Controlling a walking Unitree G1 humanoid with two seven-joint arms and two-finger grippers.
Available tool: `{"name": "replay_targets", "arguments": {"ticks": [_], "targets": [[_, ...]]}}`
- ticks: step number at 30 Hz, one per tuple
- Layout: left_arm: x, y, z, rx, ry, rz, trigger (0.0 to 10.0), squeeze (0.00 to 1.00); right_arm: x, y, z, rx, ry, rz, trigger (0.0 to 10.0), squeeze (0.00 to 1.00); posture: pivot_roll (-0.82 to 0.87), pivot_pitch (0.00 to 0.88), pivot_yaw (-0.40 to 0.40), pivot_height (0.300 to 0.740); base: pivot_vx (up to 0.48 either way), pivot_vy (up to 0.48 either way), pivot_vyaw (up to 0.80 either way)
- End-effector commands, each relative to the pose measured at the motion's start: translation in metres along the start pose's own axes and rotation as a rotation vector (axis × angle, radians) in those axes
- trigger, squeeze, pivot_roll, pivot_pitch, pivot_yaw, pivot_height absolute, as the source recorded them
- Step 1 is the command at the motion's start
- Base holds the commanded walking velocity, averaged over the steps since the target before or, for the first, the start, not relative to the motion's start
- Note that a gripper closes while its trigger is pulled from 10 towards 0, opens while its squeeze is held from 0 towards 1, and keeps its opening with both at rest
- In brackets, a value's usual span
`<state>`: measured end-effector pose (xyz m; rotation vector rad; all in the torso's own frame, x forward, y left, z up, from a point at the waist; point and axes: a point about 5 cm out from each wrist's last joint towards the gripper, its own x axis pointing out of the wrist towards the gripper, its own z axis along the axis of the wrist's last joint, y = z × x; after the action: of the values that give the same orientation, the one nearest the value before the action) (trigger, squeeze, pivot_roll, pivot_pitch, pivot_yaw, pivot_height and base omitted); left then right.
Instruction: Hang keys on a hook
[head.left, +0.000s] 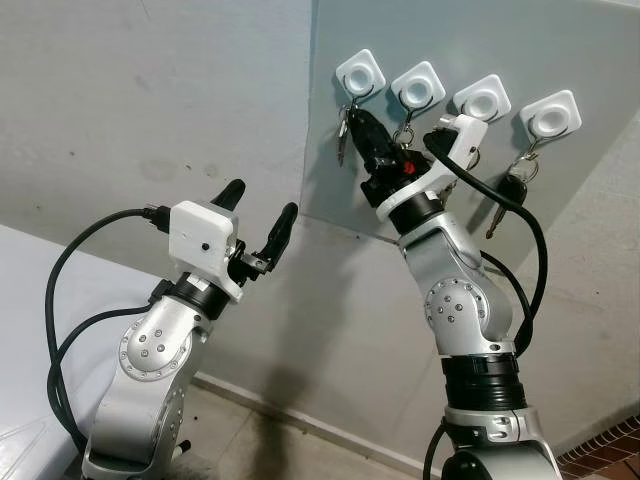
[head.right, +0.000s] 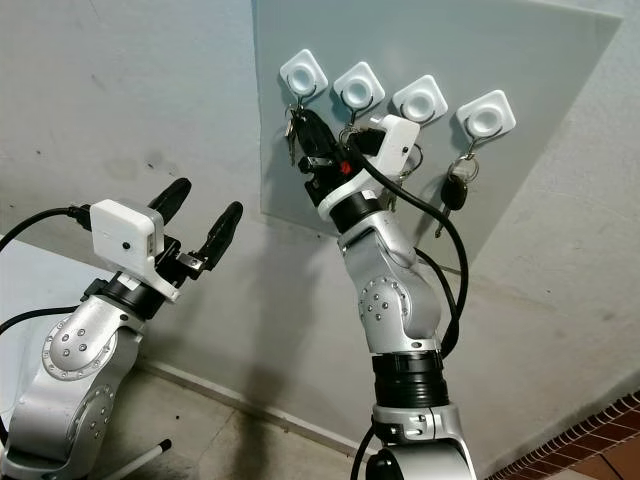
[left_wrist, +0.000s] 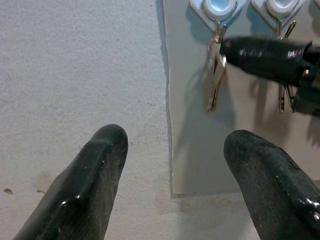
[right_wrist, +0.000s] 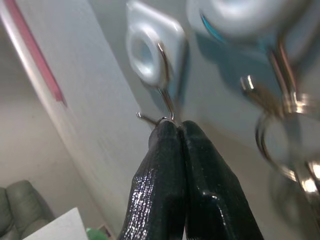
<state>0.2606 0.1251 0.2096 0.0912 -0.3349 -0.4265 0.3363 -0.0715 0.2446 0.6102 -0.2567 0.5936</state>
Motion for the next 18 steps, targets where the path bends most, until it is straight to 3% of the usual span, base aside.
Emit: {"name": "replay_targets", "arguments": {"ticks": [1, 8, 9, 12, 15, 18], "targets": [[0.0, 0.001, 0.005, 0.004, -0.013, 0.005, 10.0, 0.0, -0.003, 0.0, 0.002, 0.031, 0.009, -0.023, 10.0, 0.0, -0.04, 0.0, -0.064, 0.728, 0.0, 0.0, 0.0], [-0.001, 0.003, 0.005, 0.003, -0.01, 0.019, 10.0, 0.0, -0.009, 0.0, -0.002, 0.085, 0.042, -0.052, 10.0, 0.0, -0.04, 0.0, -0.064, 0.728, 0.0, 0.0, 0.0], [-0.001, 0.003, 0.005, 0.0, -0.008, 0.026, 10.0, 0.0, -0.019, 0.009, 0.004, 0.069, -0.073, 0.099, 10.0, 1.0, -0.04, 0.0, -0.064, 0.728, 0.0, 0.0, 0.0], [-0.001, 0.003, 0.004, -0.001, -0.007, 0.029, 10.0, 0.0, -0.023, 0.013, 0.007, 0.057, -0.121, 0.163, 10.0, 1.0, -0.04, 0.0, -0.064, 0.728, 0.0, 0.0, 0.0], [-0.002, 0.004, 0.003, 0.004, -0.002, 0.043, 10.0, 0.0, -0.032, 0.015, -0.008, -0.168, -0.064, 0.188, 10.0, 1.0, -0.04, 0.002, -0.061, 0.728, 0.0, 0.0, 0.0], [-0.003, 0.003, 0.001, 0.008, 0.004, 0.052, 10.0, 0.0, -0.037, 0.017, -0.013, -0.216, -0.047, 0.215, 10.0, 1.0, -0.04, 0.002, -0.061, 0.728, 0.0, 0.0, 0.0]]}}
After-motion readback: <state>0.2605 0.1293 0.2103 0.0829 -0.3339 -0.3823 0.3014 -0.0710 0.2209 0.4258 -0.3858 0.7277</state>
